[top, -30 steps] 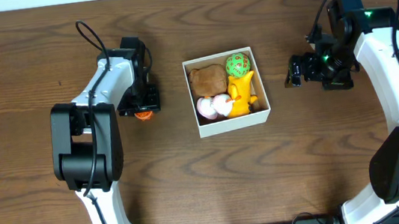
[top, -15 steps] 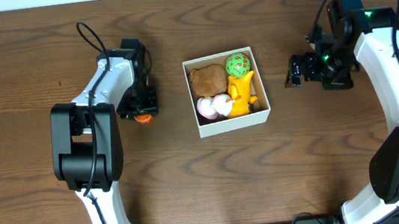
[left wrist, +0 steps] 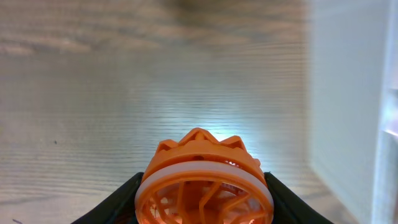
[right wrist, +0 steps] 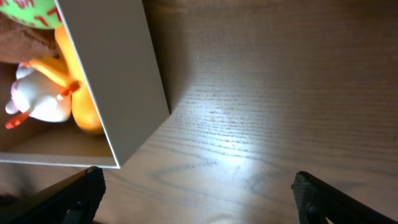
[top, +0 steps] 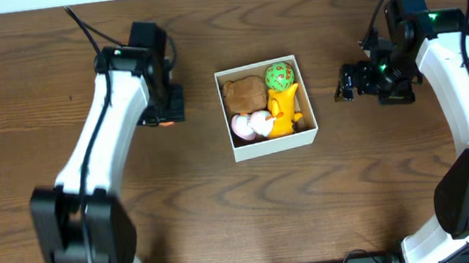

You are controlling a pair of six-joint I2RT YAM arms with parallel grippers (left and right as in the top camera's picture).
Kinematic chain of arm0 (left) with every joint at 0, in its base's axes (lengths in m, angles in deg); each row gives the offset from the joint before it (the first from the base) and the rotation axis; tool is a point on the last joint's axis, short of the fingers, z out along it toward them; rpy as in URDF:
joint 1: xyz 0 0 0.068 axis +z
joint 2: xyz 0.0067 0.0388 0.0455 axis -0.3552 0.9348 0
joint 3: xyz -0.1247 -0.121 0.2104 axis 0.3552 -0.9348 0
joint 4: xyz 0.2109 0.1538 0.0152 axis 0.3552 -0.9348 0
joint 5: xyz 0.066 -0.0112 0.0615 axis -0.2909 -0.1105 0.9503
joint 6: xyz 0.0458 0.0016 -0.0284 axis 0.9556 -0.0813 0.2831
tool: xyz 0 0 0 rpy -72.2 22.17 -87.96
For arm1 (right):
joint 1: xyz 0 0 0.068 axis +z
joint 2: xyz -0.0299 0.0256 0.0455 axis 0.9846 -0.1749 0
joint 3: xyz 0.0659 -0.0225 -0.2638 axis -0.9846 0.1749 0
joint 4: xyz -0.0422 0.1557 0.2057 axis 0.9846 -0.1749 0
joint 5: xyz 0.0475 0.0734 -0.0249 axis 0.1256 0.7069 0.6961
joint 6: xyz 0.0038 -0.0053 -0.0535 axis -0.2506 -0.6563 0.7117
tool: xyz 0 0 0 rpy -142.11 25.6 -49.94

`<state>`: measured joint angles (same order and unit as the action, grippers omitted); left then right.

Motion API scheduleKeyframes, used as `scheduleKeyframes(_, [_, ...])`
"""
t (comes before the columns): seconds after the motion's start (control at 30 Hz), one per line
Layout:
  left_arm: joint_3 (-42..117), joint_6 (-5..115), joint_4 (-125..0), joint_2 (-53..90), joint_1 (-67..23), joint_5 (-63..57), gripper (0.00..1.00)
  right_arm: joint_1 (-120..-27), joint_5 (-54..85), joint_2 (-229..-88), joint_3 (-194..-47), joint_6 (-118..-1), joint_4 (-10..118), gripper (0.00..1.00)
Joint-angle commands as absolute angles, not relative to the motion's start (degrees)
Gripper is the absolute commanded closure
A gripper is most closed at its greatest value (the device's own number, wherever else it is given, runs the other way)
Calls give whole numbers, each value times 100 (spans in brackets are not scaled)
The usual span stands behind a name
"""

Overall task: Pack container
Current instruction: 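Carry the orange toy with the left gripper over the box and release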

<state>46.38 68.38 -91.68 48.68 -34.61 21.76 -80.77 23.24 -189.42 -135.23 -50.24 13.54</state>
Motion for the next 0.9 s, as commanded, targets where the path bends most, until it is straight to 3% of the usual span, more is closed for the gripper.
scheduleKeyframes(0.0, [4752,6748,-9188,4381,-3933,2194,55,-8105,2327,-18872,-13516,-5284,1463,1])
scheduleKeyframes(0.37, [4723,6609,-7789,4318,-5693,2004,55,-8326,2324,-18872,-13516,-5724,1973,1])
scheduleKeyframes(0.87, [4723,6611,-6397,5828,-6355,1997,55,-8820,2327,-18872,-13516,-5861,1846,1])
